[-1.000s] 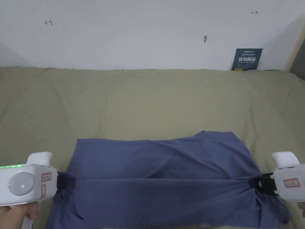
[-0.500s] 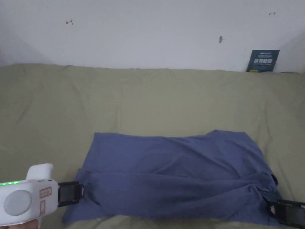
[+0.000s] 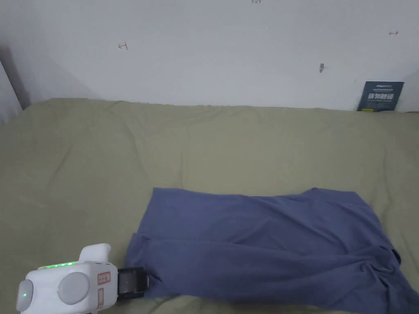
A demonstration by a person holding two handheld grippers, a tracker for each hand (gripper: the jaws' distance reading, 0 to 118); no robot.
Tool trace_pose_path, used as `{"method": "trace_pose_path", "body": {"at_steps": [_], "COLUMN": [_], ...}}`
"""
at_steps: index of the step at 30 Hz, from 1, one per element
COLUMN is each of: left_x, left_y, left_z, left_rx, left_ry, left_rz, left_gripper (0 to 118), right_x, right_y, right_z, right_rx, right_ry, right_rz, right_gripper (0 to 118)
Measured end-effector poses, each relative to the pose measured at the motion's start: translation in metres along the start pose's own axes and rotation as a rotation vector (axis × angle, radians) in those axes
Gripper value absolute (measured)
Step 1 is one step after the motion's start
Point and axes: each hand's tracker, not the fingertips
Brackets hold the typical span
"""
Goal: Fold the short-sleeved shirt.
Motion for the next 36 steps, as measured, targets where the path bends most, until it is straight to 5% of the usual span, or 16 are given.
{"method": "trace_pose_path", "body": {"at_steps": [2,5,6,7,8,12,13,14,15,19,21,25,26,29,36], "left_x": [0.002,0.007,0.01,0.013,0.009,0.002,0.002,0.002,0.002,0.024,0.012,0.02,0.02,0.015,0.012], "left_y": [0.004,0.005,0.005,0.006,0.008,0.017,0.019,0.02,0.022,0.014,0.027,0.024,0.025,0.029,0.026], "left_z": [-0.016,-0.023,-0.019,-0.013,-0.01,-0.004,-0.003,-0.002,-0.002,0.008,-0.002,0.0,-0.001,-0.006,0.009], "left_rx": [-0.027,-0.031,-0.022,0.015,0.048,0.023,0.023,0.028,0.03,0.035,0.025,0.021,0.008,-0.005,-0.007], "left_ry": [0.018,0.06,0.061,0.089,0.098,0.054,0.058,0.051,0.052,0.069,0.073,0.081,0.083,0.098,0.103], "left_rz": [-0.004,-0.026,-0.083,-0.156,-0.165,-0.145,-0.145,-0.139,-0.144,-0.166,-0.168,-0.166,-0.175,-0.185,-0.189], "left_gripper": [112,88,61,15,0,0,0,0,0,0,0,0,0,0,0], "right_x": [0.002,0.01,0.013,0.015,0.017,0.02,0.019,0.02,0.022,0.025,0.022,0.021,0.02,0.014,0.017], "right_y": [0.003,0.005,0.006,0.006,0.007,0.01,0.011,0.013,0.015,0.027,0.035,0.048,0.048,0.048,0.038], "right_z": [-0.004,-0.014,-0.017,-0.018,-0.019,-0.022,-0.023,-0.024,-0.028,-0.048,-0.053,-0.071,-0.072,-0.063,-0.021], "right_rx": [-0.011,-0.025,-0.03,-0.029,-0.033,-0.027,-0.027,-0.029,-0.039,-0.047,-0.044,-0.066,-0.061,-0.06,-0.046], "right_ry": [0.0,-0.012,-0.016,-0.02,-0.018,-0.021,-0.023,-0.03,-0.03,-0.033,-0.022,-0.054,-0.042,-0.016,0.031], "right_rz": [0.002,0.003,0.004,0.001,0.001,-0.008,-0.021,-0.036,-0.049,-0.077,-0.091,-0.071,-0.06,-0.006,-0.023], "right_gripper": [0,0,0,0,0,8,40,100,118,117,107,54,21,17,17]}}
